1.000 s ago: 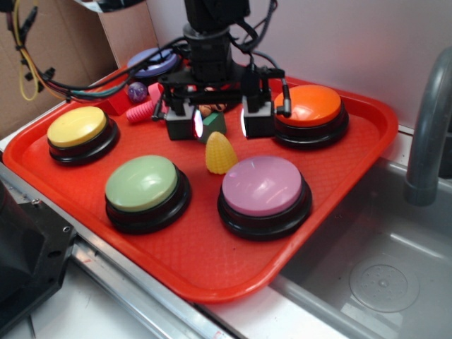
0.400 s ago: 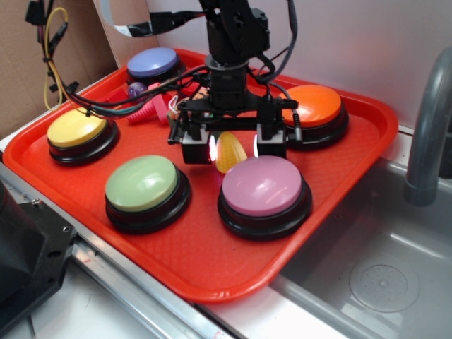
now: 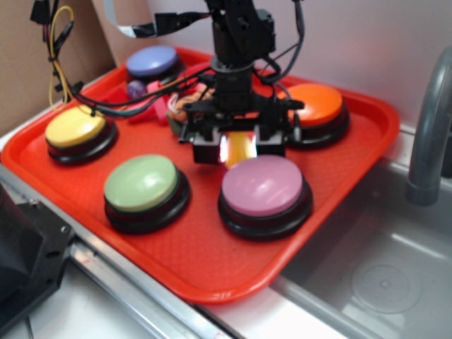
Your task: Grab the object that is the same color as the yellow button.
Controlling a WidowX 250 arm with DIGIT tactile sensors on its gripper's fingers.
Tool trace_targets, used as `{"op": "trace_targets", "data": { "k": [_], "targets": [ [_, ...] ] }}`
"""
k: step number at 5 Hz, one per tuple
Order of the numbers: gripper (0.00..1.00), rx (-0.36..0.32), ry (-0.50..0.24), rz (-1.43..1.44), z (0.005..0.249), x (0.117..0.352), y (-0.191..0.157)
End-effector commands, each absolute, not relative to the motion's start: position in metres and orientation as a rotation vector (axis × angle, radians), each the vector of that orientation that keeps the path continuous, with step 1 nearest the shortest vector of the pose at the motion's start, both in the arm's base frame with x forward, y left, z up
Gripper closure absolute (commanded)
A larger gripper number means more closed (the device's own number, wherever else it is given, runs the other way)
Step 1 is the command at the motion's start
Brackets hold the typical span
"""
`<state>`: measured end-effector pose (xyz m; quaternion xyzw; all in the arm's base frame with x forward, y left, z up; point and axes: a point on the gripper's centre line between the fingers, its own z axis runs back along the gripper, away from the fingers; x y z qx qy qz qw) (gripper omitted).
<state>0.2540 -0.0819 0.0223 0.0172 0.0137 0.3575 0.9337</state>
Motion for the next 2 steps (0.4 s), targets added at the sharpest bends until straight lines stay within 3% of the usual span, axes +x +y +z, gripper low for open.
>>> {"op": "trace_targets", "data": {
  "k": [1, 2],
  "targets": [
    [1.0, -0.053, -0.065, 0.734, 0.062, 0.255, -0.057],
    [1.0, -0.087, -0.082, 0.687, 0.085, 0.25, -0.041]
  ]
}}
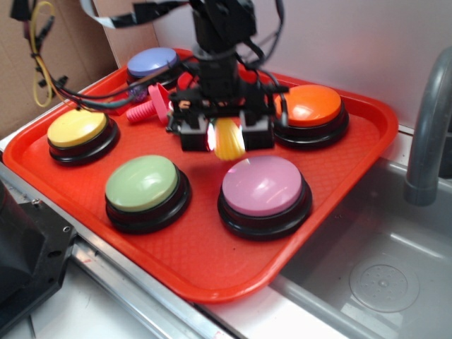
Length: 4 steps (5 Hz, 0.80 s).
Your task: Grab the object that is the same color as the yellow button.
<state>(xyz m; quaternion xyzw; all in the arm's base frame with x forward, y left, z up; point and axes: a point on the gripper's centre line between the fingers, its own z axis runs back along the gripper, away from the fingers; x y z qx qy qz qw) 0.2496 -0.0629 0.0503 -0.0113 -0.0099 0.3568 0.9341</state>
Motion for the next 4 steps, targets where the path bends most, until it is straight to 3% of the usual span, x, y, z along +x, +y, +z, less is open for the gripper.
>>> {"op": "trace_targets", "data": {
  "k": [1, 2, 4],
  "targets": [
    [1.0, -0.055, -0.047, 0.582, 0.116, 0.24, -0.022],
    [1.0, -0.057, -0.031, 0.513, 0.135, 0.229, -0.008],
    [1.0, -0.154, -0.067, 0.472, 0.16, 0.203, 0.022]
  ]
}}
